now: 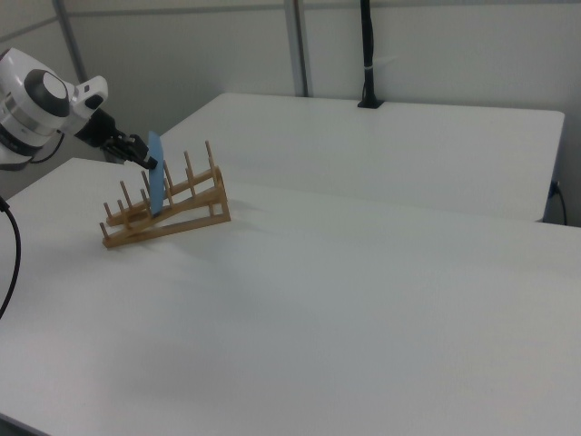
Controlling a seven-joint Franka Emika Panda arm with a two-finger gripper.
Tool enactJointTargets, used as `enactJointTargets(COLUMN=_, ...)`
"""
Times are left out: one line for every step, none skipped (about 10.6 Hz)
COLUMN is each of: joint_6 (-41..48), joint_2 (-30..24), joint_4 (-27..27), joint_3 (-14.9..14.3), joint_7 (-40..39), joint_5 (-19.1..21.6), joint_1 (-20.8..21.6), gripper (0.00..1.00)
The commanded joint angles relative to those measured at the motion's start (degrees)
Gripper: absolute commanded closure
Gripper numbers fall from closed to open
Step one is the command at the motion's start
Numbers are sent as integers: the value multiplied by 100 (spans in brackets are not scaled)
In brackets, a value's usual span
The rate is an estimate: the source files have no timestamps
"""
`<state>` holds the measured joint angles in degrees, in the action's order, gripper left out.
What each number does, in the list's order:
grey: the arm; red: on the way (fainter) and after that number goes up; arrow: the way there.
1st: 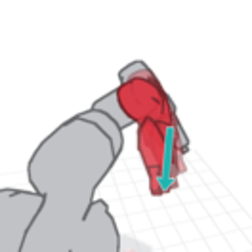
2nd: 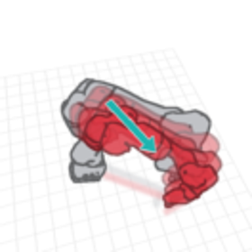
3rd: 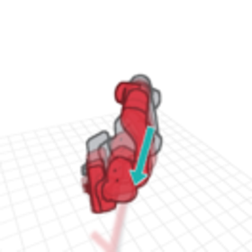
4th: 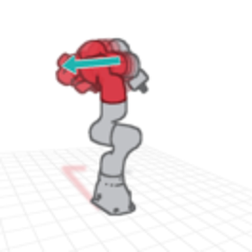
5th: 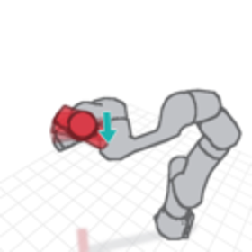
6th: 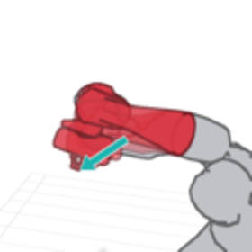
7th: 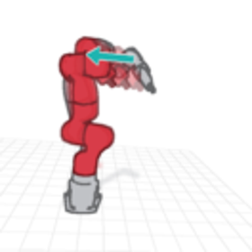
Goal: Pick plate from plate rack
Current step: 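Move the open gripper down to the rim of the blue plate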
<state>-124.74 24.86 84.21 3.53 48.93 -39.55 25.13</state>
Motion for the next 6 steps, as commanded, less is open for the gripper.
enactJointTargets(joint_6=-77, joint_2=10, joint_4=-45, joint_3=-63, joint_7=108, joint_5=-184, joint_1=45, gripper=84)
enactJointTargets(joint_6=-68, joint_2=-7, joint_4=-36, joint_3=-63, joint_7=108, joint_5=-219, joint_1=27, gripper=85)
enactJointTargets(joint_6=-68, joint_2=-34, joint_4=-36, joint_3=-63, joint_7=108, joint_5=-289, joint_1=19, gripper=88)
enactJointTargets(joint_6=-59, joint_2=-60, joint_4=-36, joint_3=-63, joint_7=108, joint_5=-307, joint_1=18, gripper=89)
enactJointTargets(joint_6=-42, joint_2=-78, joint_4=-36, joint_3=-81, joint_7=108, joint_5=-307, joint_1=18, gripper=94)
enactJointTargets(joint_6=-24, joint_2=-113, joint_4=-36, joint_3=-89, joint_7=108, joint_5=-316, joint_1=18, gripper=99)
